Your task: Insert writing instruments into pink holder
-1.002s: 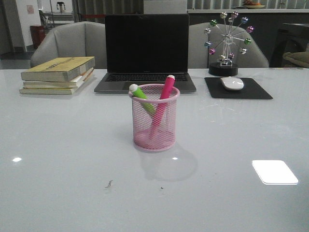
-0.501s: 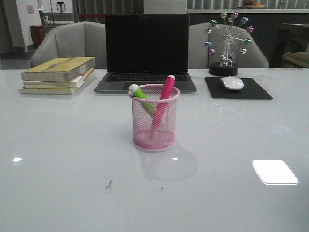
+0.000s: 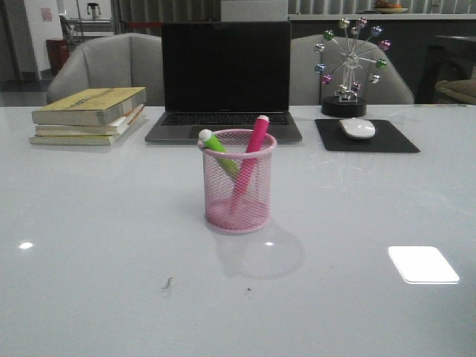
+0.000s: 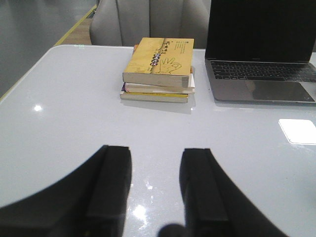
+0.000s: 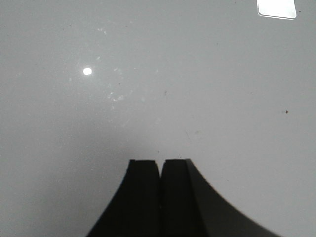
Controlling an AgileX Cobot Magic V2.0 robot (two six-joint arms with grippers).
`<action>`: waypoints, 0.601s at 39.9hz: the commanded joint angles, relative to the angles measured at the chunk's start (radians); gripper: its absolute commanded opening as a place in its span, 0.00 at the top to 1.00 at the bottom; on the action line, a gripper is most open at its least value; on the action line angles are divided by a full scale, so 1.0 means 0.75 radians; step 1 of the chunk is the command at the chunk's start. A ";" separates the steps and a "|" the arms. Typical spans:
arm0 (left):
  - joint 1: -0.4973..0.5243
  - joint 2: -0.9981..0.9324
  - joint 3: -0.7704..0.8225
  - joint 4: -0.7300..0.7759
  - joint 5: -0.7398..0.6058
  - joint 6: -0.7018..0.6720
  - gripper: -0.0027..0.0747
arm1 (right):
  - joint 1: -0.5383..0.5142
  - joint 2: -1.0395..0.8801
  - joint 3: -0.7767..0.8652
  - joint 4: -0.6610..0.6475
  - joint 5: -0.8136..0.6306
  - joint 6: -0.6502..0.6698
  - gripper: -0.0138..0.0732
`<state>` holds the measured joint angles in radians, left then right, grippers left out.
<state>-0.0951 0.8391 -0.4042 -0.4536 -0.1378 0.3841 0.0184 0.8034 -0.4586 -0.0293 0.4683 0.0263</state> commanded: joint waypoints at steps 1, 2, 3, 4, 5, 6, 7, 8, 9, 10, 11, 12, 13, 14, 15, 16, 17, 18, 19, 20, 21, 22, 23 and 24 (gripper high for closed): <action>0.001 -0.006 -0.038 0.004 -0.107 0.000 0.55 | -0.001 -0.014 -0.035 -0.013 -0.101 -0.005 0.78; 0.001 -0.006 -0.038 0.004 -0.107 0.000 0.55 | -0.001 -0.014 -0.035 -0.013 -0.100 -0.005 0.78; 0.001 -0.006 -0.038 0.004 -0.107 0.000 0.55 | -0.001 -0.014 -0.035 -0.013 -0.099 -0.005 0.78; 0.001 -0.006 -0.038 0.004 -0.107 0.000 0.55 | -0.001 -0.014 -0.035 -0.013 -0.096 -0.005 0.78; 0.001 -0.006 -0.038 0.004 -0.107 0.000 0.55 | -0.001 -0.014 -0.035 -0.013 -0.094 -0.005 0.78; 0.001 -0.006 -0.038 0.004 -0.107 0.000 0.55 | -0.001 -0.014 -0.035 -0.013 -0.093 -0.005 0.78; 0.001 -0.006 -0.038 0.004 -0.107 0.000 0.55 | -0.001 -0.014 -0.035 -0.013 -0.093 -0.005 0.78; 0.001 -0.006 -0.038 0.004 -0.107 0.000 0.55 | -0.001 -0.014 -0.035 -0.013 -0.093 -0.005 0.78; 0.001 -0.006 -0.038 0.004 -0.107 0.000 0.55 | -0.001 -0.014 -0.035 -0.013 -0.093 -0.005 0.78; 0.001 -0.006 -0.038 0.004 -0.107 0.000 0.55 | -0.001 -0.014 -0.035 -0.013 -0.093 -0.005 0.78; 0.001 -0.006 -0.038 0.004 -0.107 0.000 0.55 | -0.001 -0.014 -0.035 -0.013 -0.093 -0.005 0.78; 0.001 -0.006 -0.038 0.004 -0.107 0.000 0.55 | -0.001 -0.014 -0.035 -0.013 -0.093 -0.005 0.78; 0.001 -0.006 -0.038 0.004 -0.107 0.000 0.55 | -0.001 -0.014 -0.035 -0.013 -0.093 -0.005 0.78; 0.001 -0.006 -0.038 0.004 -0.107 0.000 0.55 | -0.001 -0.014 -0.035 -0.013 -0.093 -0.005 0.78; 0.001 -0.006 -0.038 0.004 -0.107 0.000 0.55 | -0.001 -0.014 -0.035 -0.013 -0.093 -0.005 0.78; 0.001 -0.006 -0.038 0.004 -0.107 0.000 0.55 | -0.001 -0.014 -0.035 -0.013 -0.093 -0.005 0.78; 0.001 -0.006 -0.038 0.004 -0.107 0.000 0.55 | -0.001 -0.014 -0.035 -0.013 -0.093 -0.005 0.78; 0.001 -0.006 -0.038 0.004 -0.107 0.000 0.55 | -0.001 -0.014 -0.035 -0.013 -0.093 -0.005 0.78; 0.001 -0.006 -0.038 0.004 -0.107 0.000 0.55 | -0.001 -0.014 -0.035 -0.013 -0.093 -0.005 0.78; 0.001 -0.006 -0.038 0.004 -0.107 0.000 0.55 | -0.001 -0.014 -0.035 -0.013 -0.093 -0.005 0.78; 0.001 -0.006 -0.038 0.004 -0.107 0.000 0.55 | -0.001 -0.014 -0.035 -0.013 -0.093 -0.005 0.78; 0.001 -0.006 -0.038 0.004 -0.107 0.000 0.55 | -0.001 -0.014 -0.035 -0.013 -0.093 -0.005 0.78; 0.001 -0.006 -0.038 0.004 -0.107 0.000 0.55 | -0.001 -0.014 -0.035 -0.013 -0.093 -0.005 0.78; 0.001 -0.006 -0.038 0.004 -0.104 0.000 0.55 | -0.001 -0.014 -0.035 -0.013 -0.093 -0.005 0.78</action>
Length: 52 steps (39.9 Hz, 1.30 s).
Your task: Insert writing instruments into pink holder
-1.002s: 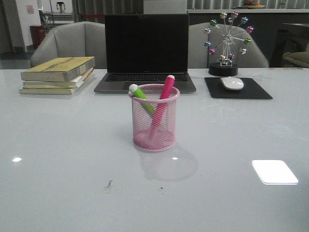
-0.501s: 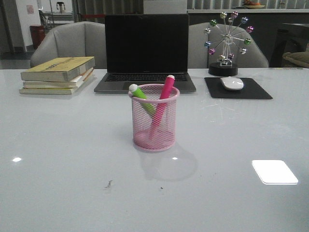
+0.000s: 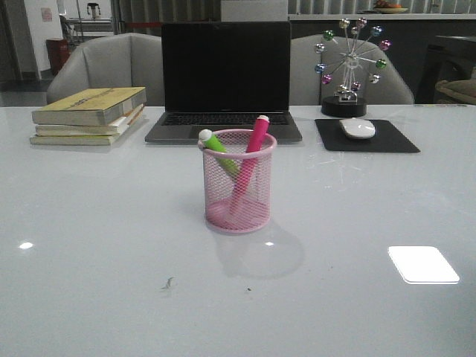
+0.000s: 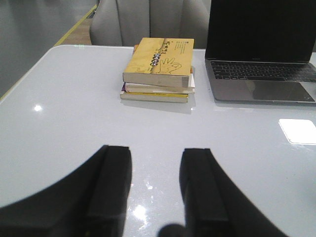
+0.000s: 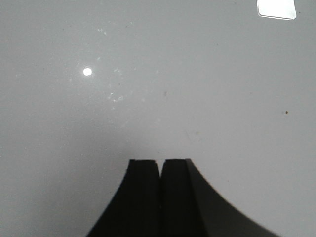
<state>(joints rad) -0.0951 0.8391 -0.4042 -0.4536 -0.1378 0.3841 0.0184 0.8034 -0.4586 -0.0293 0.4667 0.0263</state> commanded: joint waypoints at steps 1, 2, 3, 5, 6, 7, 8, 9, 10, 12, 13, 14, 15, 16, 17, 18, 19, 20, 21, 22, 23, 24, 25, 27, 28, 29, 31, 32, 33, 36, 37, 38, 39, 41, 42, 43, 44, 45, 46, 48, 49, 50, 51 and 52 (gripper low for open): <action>0.001 -0.006 -0.038 0.004 -0.104 0.000 0.55 | -0.001 -0.014 -0.035 -0.013 -0.091 -0.005 0.78; 0.001 -0.006 -0.038 0.004 -0.104 0.000 0.55 | -0.001 -0.014 -0.035 -0.013 -0.091 -0.005 0.78; 0.001 -0.006 -0.038 0.004 -0.104 0.000 0.55 | -0.001 -0.014 -0.035 -0.013 -0.091 -0.005 0.78; 0.001 -0.006 -0.038 0.004 -0.104 0.000 0.55 | -0.001 -0.014 -0.035 -0.013 -0.091 -0.005 0.78; 0.001 -0.006 -0.038 0.004 -0.104 0.000 0.55 | -0.001 -0.014 -0.035 -0.013 -0.091 -0.005 0.78; 0.001 -0.006 -0.038 0.004 -0.104 0.000 0.55 | -0.001 -0.014 -0.033 -0.013 -0.090 -0.005 0.78; 0.001 -0.006 -0.038 0.004 -0.104 0.000 0.55 | -0.001 -0.026 -0.034 -0.013 -0.084 -0.005 0.78; 0.001 -0.006 -0.038 0.004 -0.104 0.000 0.55 | -0.001 -0.042 -0.034 -0.013 -0.081 -0.005 0.78; 0.001 -0.006 -0.038 0.004 -0.104 0.000 0.55 | -0.001 -0.050 -0.034 -0.013 -0.075 -0.005 0.78; 0.001 -0.006 -0.038 0.004 -0.104 0.000 0.55 | -0.001 -0.073 -0.034 -0.013 -0.076 -0.005 0.78; 0.001 -0.006 -0.038 0.004 -0.101 0.000 0.55 | -0.001 -0.085 -0.034 -0.013 -0.077 -0.005 0.78; 0.001 -0.006 -0.038 0.004 -0.098 0.000 0.55 | -0.001 -0.098 -0.034 -0.013 -0.077 -0.005 0.78; 0.001 -0.006 -0.038 0.004 -0.095 0.000 0.55 | -0.001 -0.117 -0.034 -0.013 -0.077 -0.005 0.78; 0.001 -0.006 -0.038 0.004 -0.092 0.000 0.55 | -0.001 -0.142 -0.034 -0.013 -0.081 -0.005 0.78; 0.001 -0.006 -0.038 0.004 -0.088 0.000 0.55 | -0.001 -0.163 -0.034 -0.013 -0.090 -0.005 0.78; 0.001 -0.006 -0.038 0.004 -0.086 0.000 0.55 | -0.001 -0.193 -0.034 -0.013 -0.097 -0.005 0.78; 0.001 -0.006 -0.038 0.004 -0.083 0.000 0.55 | -0.001 -0.218 -0.034 -0.013 -0.106 -0.005 0.78; 0.001 -0.006 -0.038 0.004 -0.083 0.000 0.55 | -0.001 -0.244 -0.034 -0.013 -0.113 -0.005 0.78; 0.001 -0.006 -0.038 0.004 -0.081 0.000 0.55 | -0.001 -0.280 -0.034 -0.013 -0.119 -0.005 0.78; 0.001 -0.006 -0.038 0.004 -0.080 0.000 0.55 | -0.001 -0.308 -0.034 -0.013 -0.127 -0.005 0.78; 0.001 -0.006 -0.038 0.004 -0.080 0.000 0.55 | -0.001 -0.345 -0.032 -0.013 -0.132 -0.005 0.78; 0.001 -0.006 -0.038 0.004 -0.080 0.000 0.55 | -0.001 -0.374 -0.032 -0.013 -0.137 -0.005 0.78; 0.001 -0.006 -0.038 0.004 -0.080 0.000 0.55 | -0.001 -0.412 -0.029 -0.013 -0.144 -0.005 0.78; 0.001 -0.006 -0.038 0.004 -0.080 0.000 0.55 | -0.001 -0.481 -0.010 -0.013 -0.180 -0.005 0.78; 0.001 -0.006 -0.038 0.004 -0.080 0.000 0.55 | -0.001 -0.525 0.008 -0.013 -0.200 -0.005 0.78; 0.001 -0.006 -0.038 0.004 -0.080 0.000 0.55 | -0.001 -0.558 0.025 -0.013 -0.228 -0.005 0.78; 0.001 -0.006 -0.038 0.004 -0.080 0.000 0.55 | -0.001 -0.638 0.081 -0.013 -0.284 -0.005 0.78; 0.001 -0.006 -0.038 0.004 -0.080 0.000 0.55 | -0.001 -0.672 0.109 -0.013 -0.307 -0.005 0.78; 0.001 -0.006 -0.038 0.004 -0.080 0.000 0.55 | -0.001 -0.717 0.149 -0.013 -0.332 -0.005 0.78; 0.001 -0.006 -0.038 0.004 -0.080 0.000 0.55 | -0.001 -0.830 0.268 -0.013 -0.449 -0.005 0.78; 0.001 -0.006 -0.038 0.004 -0.080 0.000 0.55 | -0.001 -0.865 0.311 -0.013 -0.484 -0.005 0.78; 0.001 -0.006 -0.038 0.004 -0.080 0.000 0.55 | -0.001 -0.889 0.342 -0.013 -0.531 -0.005 0.78; 0.001 -0.006 -0.038 0.004 -0.080 0.000 0.55 | -0.001 -0.918 0.382 -0.013 -0.567 -0.005 0.78; 0.001 -0.006 -0.038 0.004 -0.078 0.000 0.55 | -0.001 -0.957 0.447 -0.013 -0.654 -0.005 0.78; 0.001 -0.006 -0.038 0.004 -0.075 0.000 0.55 | -0.001 -0.974 0.481 -0.013 -0.682 -0.005 0.78; 0.001 -0.006 -0.038 0.004 -0.072 0.000 0.55 | -0.001 -0.985 0.505 -0.013 -0.714 -0.005 0.78; 0.001 -0.006 -0.038 0.004 -0.073 0.000 0.55 | -0.001 -1.002 0.536 -0.013 -0.734 -0.005 0.78; 0.001 -0.006 -0.038 0.004 -0.071 0.000 0.55 | -0.001 -1.016 0.558 -0.013 -0.757 -0.005 0.78; 0.001 -0.006 -0.038 0.004 -0.071 0.000 0.55 | -0.002 -1.041 0.588 -0.013 -0.773 -0.005 0.78; 0.001 -0.006 -0.038 0.004 -0.071 0.000 0.55 | -0.002 -1.078 0.625 -0.013 -0.781 -0.005 0.78; 0.001 -0.006 -0.038 0.004 -0.071 0.000 0.55 | -0.002 -1.091 0.644 -0.013 -0.783 -0.005 0.78; 0.001 -0.006 -0.038 0.004 -0.071 0.000 0.55 | -0.002 -1.106 0.656 -0.013 -0.781 -0.005 0.78; 0.001 -0.006 -0.038 0.004 -0.071 0.000 0.55 | -0.002 -1.112 0.654 -0.013 -0.737 -0.005 0.78; 0.001 -0.006 -0.038 0.004 -0.071 0.000 0.55 | -0.002 -1.112 0.652 -0.013 -0.723 -0.005 0.78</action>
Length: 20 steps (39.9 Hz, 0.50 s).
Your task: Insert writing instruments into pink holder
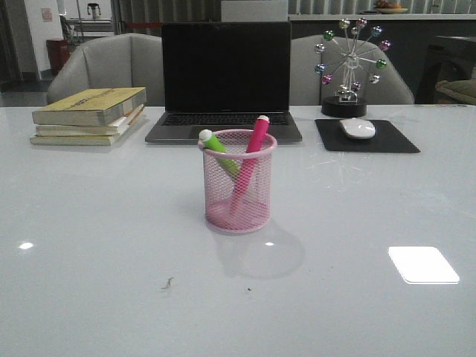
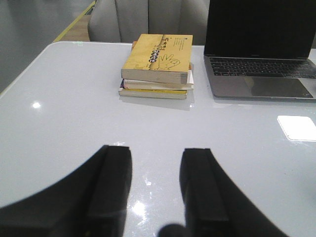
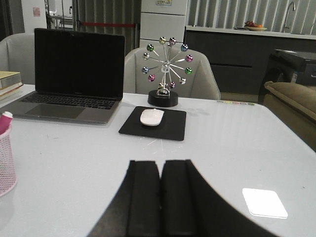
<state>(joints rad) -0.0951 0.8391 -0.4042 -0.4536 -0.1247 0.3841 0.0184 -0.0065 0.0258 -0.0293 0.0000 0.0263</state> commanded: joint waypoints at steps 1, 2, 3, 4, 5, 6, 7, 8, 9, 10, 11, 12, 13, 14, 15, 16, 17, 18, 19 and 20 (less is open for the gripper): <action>0.001 -0.006 -0.038 0.004 -0.088 0.000 0.55 | -0.003 -0.032 0.007 -0.013 -0.092 -0.005 0.78; 0.001 -0.006 -0.038 0.004 -0.088 0.000 0.55 | -0.003 -0.032 0.007 -0.013 -0.089 -0.005 0.78; 0.001 -0.006 -0.038 0.004 -0.088 0.000 0.55 | -0.003 -0.032 0.007 -0.013 -0.083 -0.005 0.78; 0.001 -0.006 -0.038 0.004 -0.088 0.000 0.55 | -0.002 -0.032 0.007 -0.013 -0.076 -0.005 0.78; 0.001 -0.006 -0.038 0.004 -0.088 0.000 0.55 | -0.002 -0.032 0.007 -0.013 -0.060 -0.005 0.78; 0.001 -0.006 -0.038 0.004 -0.088 0.000 0.55 | -0.002 -0.032 0.007 -0.013 -0.046 -0.005 0.78; 0.001 -0.006 -0.038 0.004 -0.088 0.000 0.55 | -0.002 -0.032 0.007 -0.013 -0.021 -0.005 0.78; 0.001 -0.006 -0.038 0.004 -0.088 0.000 0.55 | -0.002 -0.032 0.007 -0.013 -0.008 -0.005 0.78; 0.001 -0.006 -0.038 0.004 -0.088 0.000 0.55 | -0.002 -0.032 0.007 -0.013 0.030 -0.005 0.78; 0.001 -0.006 -0.038 0.004 -0.088 0.000 0.55 | -0.002 -0.032 0.007 -0.013 0.046 -0.005 0.78; 0.001 -0.006 -0.038 0.004 -0.088 0.000 0.55 | -0.002 -0.032 0.007 -0.013 0.058 -0.005 0.78; 0.001 -0.006 -0.038 0.004 -0.088 0.000 0.55 | -0.002 -0.031 0.007 -0.013 0.062 -0.005 0.78; 0.001 -0.006 -0.038 0.004 -0.088 0.000 0.55 | -0.002 -0.031 0.007 -0.013 0.062 -0.005 0.78; 0.001 -0.006 -0.038 0.004 -0.088 0.000 0.55 | -0.002 -0.031 0.007 -0.013 0.060 -0.005 0.78; 0.001 -0.006 -0.038 0.004 -0.088 0.000 0.55 | -0.002 -0.031 0.007 -0.013 0.056 -0.005 0.78; 0.001 -0.006 -0.038 0.004 -0.088 0.000 0.55 | -0.002 -0.031 0.007 -0.013 0.052 -0.005 0.78; 0.001 -0.006 -0.038 0.004 -0.088 0.000 0.55 | -0.002 -0.031 0.007 -0.013 0.051 -0.005 0.78; 0.001 -0.006 -0.038 0.004 -0.088 0.000 0.55 | -0.002 -0.031 0.007 -0.013 0.051 -0.005 0.78; 0.001 -0.006 -0.038 0.004 -0.088 0.000 0.55 | -0.002 -0.031 0.007 -0.013 0.051 -0.005 0.78; 0.001 -0.006 -0.038 0.004 -0.088 0.000 0.55 | -0.002 -0.031 0.007 -0.013 0.051 -0.005 0.78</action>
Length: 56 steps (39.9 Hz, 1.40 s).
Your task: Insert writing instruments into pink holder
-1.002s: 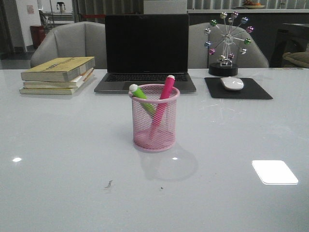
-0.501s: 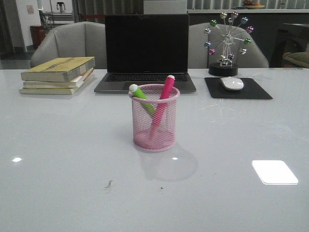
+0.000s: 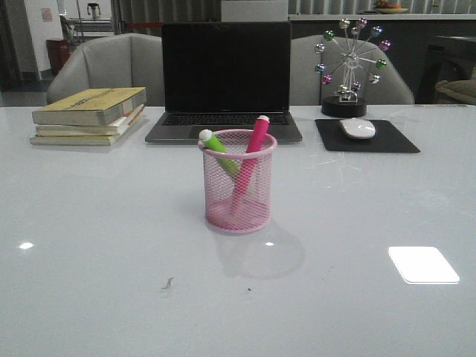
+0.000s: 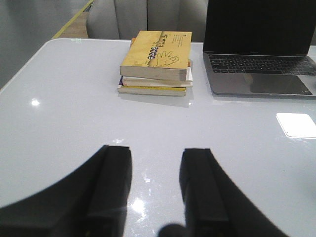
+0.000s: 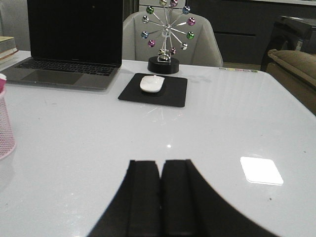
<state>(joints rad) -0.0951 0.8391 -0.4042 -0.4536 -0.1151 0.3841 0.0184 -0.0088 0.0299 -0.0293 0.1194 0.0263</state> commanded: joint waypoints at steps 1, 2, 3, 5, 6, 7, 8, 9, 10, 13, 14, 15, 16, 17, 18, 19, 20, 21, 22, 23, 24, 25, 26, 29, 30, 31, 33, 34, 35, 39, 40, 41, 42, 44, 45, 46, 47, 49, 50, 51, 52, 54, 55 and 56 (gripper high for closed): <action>0.001 -0.006 -0.038 0.004 -0.101 0.000 0.55 | -0.002 -0.028 0.001 -0.013 -0.108 -0.005 0.78; 0.001 -0.006 -0.038 0.004 -0.101 0.000 0.55 | -0.002 -0.028 0.001 -0.013 -0.108 -0.005 0.78; 0.001 -0.006 -0.038 0.004 -0.101 0.000 0.55 | -0.002 -0.028 0.001 -0.013 -0.108 -0.005 0.78; 0.001 -0.006 -0.038 0.004 -0.101 0.000 0.55 | -0.002 -0.028 0.001 -0.013 -0.108 -0.005 0.78; 0.001 -0.006 -0.038 0.004 -0.101 0.000 0.55 | -0.002 -0.028 0.001 -0.013 -0.108 -0.005 0.78; 0.001 -0.006 -0.038 0.004 -0.101 0.000 0.55 | -0.002 -0.028 0.001 -0.013 -0.108 -0.005 0.78; 0.001 -0.006 -0.038 0.004 -0.101 0.000 0.55 | -0.002 -0.028 0.001 -0.013 -0.108 -0.005 0.78; 0.001 -0.006 -0.038 0.004 -0.101 0.000 0.55 | -0.002 -0.028 0.001 -0.013 -0.108 -0.005 0.78; 0.001 -0.006 -0.038 0.004 -0.101 0.000 0.55 | -0.002 -0.028 0.001 -0.013 -0.108 -0.005 0.78; 0.001 -0.006 -0.038 0.004 -0.101 0.000 0.55 | -0.002 -0.028 0.001 -0.013 -0.108 -0.005 0.78; 0.001 -0.006 -0.038 0.004 -0.101 0.000 0.55 | -0.002 -0.028 0.001 -0.013 -0.108 -0.005 0.78; 0.001 -0.006 -0.038 0.004 -0.101 0.000 0.55 | -0.002 -0.028 0.001 -0.013 -0.108 -0.005 0.78; 0.001 -0.006 -0.038 0.004 -0.101 0.000 0.55 | -0.002 -0.028 0.001 -0.013 -0.108 -0.005 0.78; 0.001 -0.006 -0.038 0.004 -0.101 0.000 0.55 | -0.002 -0.028 0.001 -0.013 -0.108 -0.005 0.78; 0.001 -0.006 -0.038 0.004 -0.101 0.000 0.55 | -0.002 -0.028 0.001 -0.013 -0.108 -0.005 0.78; 0.001 -0.006 -0.038 0.004 -0.101 0.000 0.55 | -0.002 -0.028 0.001 -0.013 -0.108 -0.005 0.78; 0.001 -0.006 -0.038 0.004 -0.101 0.000 0.55 | -0.002 -0.028 0.001 -0.013 -0.108 -0.005 0.78; 0.001 -0.006 -0.038 0.004 -0.101 0.000 0.55 | -0.002 -0.028 0.001 -0.013 -0.108 -0.005 0.78; 0.001 -0.006 -0.038 0.004 -0.101 0.000 0.55 | -0.002 -0.028 0.001 -0.013 -0.108 -0.005 0.78; 0.001 -0.006 -0.038 0.004 -0.101 0.000 0.55 | -0.002 -0.028 0.001 -0.013 -0.108 -0.005 0.78; -0.002 -0.006 -0.038 0.004 -0.101 0.000 0.55 | -0.002 -0.028 0.001 -0.013 -0.108 -0.005 0.78; -0.002 -0.009 -0.038 0.004 -0.101 0.000 0.55 | -0.002 -0.028 0.001 -0.013 -0.108 -0.005 0.78; -0.002 -0.009 -0.038 0.004 -0.101 0.000 0.55 | -0.002 -0.028 0.001 -0.013 -0.108 -0.005 0.78; -0.002 -0.009 -0.038 0.004 -0.114 0.000 0.56 | -0.002 -0.028 0.001 -0.013 -0.107 -0.005 0.78; -0.002 -0.009 -0.038 0.004 -0.119 0.000 0.56 | -0.002 -0.028 0.001 -0.013 -0.107 -0.005 0.78; -0.002 -0.009 -0.038 0.004 -0.125 0.000 0.57 | -0.002 -0.028 0.001 -0.013 -0.107 -0.005 0.78; -0.006 -0.020 -0.038 0.004 -0.119 0.000 0.60 | -0.002 -0.028 0.001 -0.013 -0.107 -0.005 0.78; -0.006 -0.029 -0.038 0.004 -0.119 0.000 0.62 | -0.002 -0.028 0.001 -0.013 -0.107 -0.005 0.78; -0.008 -0.040 -0.038 0.004 -0.119 0.000 0.64 | -0.002 -0.028 0.001 -0.013 -0.107 -0.005 0.78; -0.010 -0.126 -0.038 0.004 -0.109 0.000 0.77 | -0.002 -0.028 0.001 -0.013 -0.107 -0.005 0.78; -0.010 -0.148 -0.038 0.004 -0.109 0.000 0.80 | -0.002 -0.028 0.001 -0.013 -0.107 -0.005 0.78; -0.010 -0.177 -0.038 0.004 -0.109 0.000 0.83 | -0.002 -0.028 0.001 -0.013 -0.107 -0.005 0.78; -0.010 -0.199 -0.038 0.004 -0.109 0.000 0.85 | -0.002 -0.028 0.001 -0.013 -0.107 -0.005 0.78; -0.010 -0.261 -0.038 0.004 -0.109 0.000 0.84 | -0.002 -0.028 0.001 -0.013 -0.107 -0.005 0.78; -0.010 -0.292 -0.038 0.004 -0.109 0.000 0.85 | -0.002 -0.028 0.001 -0.013 -0.107 -0.005 0.78; -0.010 -0.315 -0.038 0.004 -0.109 0.000 0.85 | -0.002 -0.028 0.001 -0.013 -0.107 -0.005 0.78; -0.010 -0.354 -0.038 0.004 -0.107 0.000 0.85 | -0.002 -0.028 0.001 -0.013 -0.107 -0.005 0.78; -0.010 -0.406 -0.038 0.007 -0.104 0.000 0.85 | -0.002 -0.028 0.001 -0.013 -0.107 -0.005 0.78; -0.010 -0.428 -0.038 0.022 -0.097 0.000 0.85 | -0.002 -0.028 0.001 -0.013 -0.107 -0.005 0.78; -0.010 -0.457 -0.038 0.039 -0.088 0.000 0.85 | -0.002 -0.028 0.001 -0.013 -0.107 -0.005 0.78; -0.010 -0.480 -0.038 0.069 -0.074 0.000 0.85 | -0.002 -0.028 0.001 -0.013 -0.107 -0.005 0.78; -0.010 -0.541 -0.038 0.126 -0.034 0.000 0.85 | -0.002 -0.028 0.001 -0.013 -0.107 -0.005 0.78; -0.010 -0.564 -0.038 0.153 -0.008 0.000 0.85 | -0.002 -0.028 0.001 -0.013 -0.107 -0.005 0.78; -0.010 -0.596 -0.035 0.168 0.012 0.000 0.85 | -0.002 -0.028 0.001 -0.013 -0.107 -0.005 0.78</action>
<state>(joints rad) -0.0951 0.4099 -0.4024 -0.3602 -0.0601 0.3841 0.0184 -0.0088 0.0299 -0.0293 0.1215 0.0263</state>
